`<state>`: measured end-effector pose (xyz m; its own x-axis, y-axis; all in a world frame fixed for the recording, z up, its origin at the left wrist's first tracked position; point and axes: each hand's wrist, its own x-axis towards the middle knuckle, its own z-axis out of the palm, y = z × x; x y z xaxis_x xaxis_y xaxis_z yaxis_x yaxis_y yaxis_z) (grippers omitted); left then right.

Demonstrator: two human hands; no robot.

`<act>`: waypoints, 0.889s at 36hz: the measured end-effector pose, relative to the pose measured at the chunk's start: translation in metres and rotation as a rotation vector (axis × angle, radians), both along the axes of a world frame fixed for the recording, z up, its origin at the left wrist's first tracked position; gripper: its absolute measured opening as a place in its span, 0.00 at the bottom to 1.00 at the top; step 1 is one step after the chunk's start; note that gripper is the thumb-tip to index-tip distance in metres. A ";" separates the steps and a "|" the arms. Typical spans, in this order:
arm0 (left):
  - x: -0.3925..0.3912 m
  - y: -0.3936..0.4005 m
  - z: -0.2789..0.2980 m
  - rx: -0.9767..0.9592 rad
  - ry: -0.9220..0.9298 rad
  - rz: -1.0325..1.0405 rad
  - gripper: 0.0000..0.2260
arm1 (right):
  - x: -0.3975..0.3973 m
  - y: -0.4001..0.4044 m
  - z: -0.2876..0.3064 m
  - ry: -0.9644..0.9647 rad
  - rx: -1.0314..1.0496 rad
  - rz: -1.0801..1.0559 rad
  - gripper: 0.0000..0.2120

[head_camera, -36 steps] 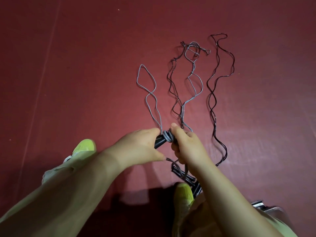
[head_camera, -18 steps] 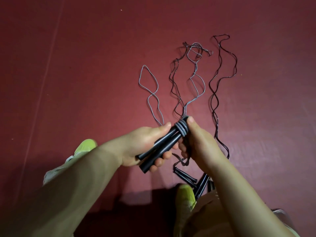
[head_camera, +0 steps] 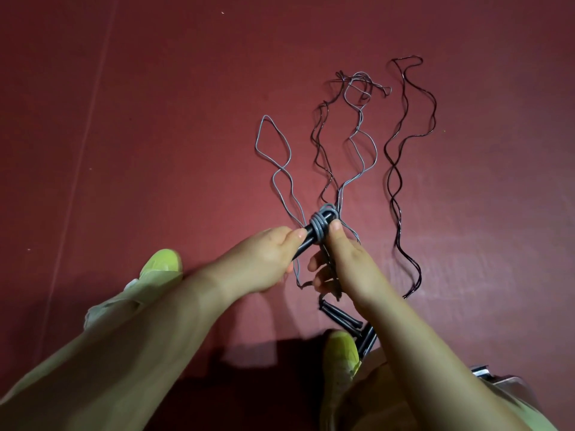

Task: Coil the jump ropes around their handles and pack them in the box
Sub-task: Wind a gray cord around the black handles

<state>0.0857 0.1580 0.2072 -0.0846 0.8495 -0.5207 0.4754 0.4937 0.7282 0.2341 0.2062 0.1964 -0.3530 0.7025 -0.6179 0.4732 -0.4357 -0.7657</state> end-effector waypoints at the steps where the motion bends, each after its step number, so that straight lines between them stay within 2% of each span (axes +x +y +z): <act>1: 0.000 0.000 0.000 0.018 0.061 -0.030 0.18 | -0.001 0.000 -0.001 -0.001 -0.010 -0.002 0.30; 4: 0.004 -0.003 0.000 0.078 0.293 -0.151 0.16 | -0.002 0.000 -0.003 -0.019 -0.031 0.012 0.36; 8: 0.011 -0.005 -0.004 0.177 0.573 -0.299 0.12 | -0.004 -0.001 0.000 -0.025 -0.071 -0.044 0.24; 11: 0.014 -0.007 -0.006 0.309 0.654 -0.313 0.15 | -0.004 0.000 0.002 -0.008 -0.063 -0.120 0.23; 13: 0.017 -0.007 -0.006 0.423 0.649 -0.270 0.18 | -0.003 0.002 0.005 0.011 -0.052 -0.167 0.21; 14: 0.017 -0.007 -0.004 0.414 0.613 -0.250 0.17 | -0.003 0.003 0.006 0.012 -0.042 -0.182 0.20; 16: 0.015 -0.003 0.002 0.282 0.432 -0.205 0.13 | -0.002 0.005 0.009 0.021 -0.026 -0.203 0.20; 18: 0.010 0.002 0.008 0.106 0.120 -0.123 0.12 | -0.001 0.007 0.011 0.068 -0.033 -0.208 0.20; 21: 0.002 0.003 0.021 -0.171 -0.451 0.000 0.19 | 0.001 0.007 0.014 0.217 -0.067 -0.216 0.20; 23: -0.001 0.001 0.030 -0.332 -0.692 0.024 0.19 | 0.002 0.008 0.014 0.305 -0.070 -0.215 0.18; 26: -0.001 0.000 0.037 -0.527 -1.048 0.073 0.30 | 0.002 0.009 0.016 0.465 -0.134 -0.248 0.19; 28: 0.002 0.000 0.038 -0.574 -1.188 0.129 0.33 | 0.001 0.010 0.021 0.553 -0.159 -0.233 0.21; 32: 0.006 0.002 0.044 -0.508 -1.176 0.132 0.25 | -0.001 0.011 0.027 0.632 -0.160 -0.144 0.24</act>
<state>0.0913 0.1599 0.2513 0.5758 0.5556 -0.5998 -0.3940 0.8314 0.3918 0.2326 0.2169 0.2229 -0.5908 0.6868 -0.4235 -0.1168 -0.5922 -0.7973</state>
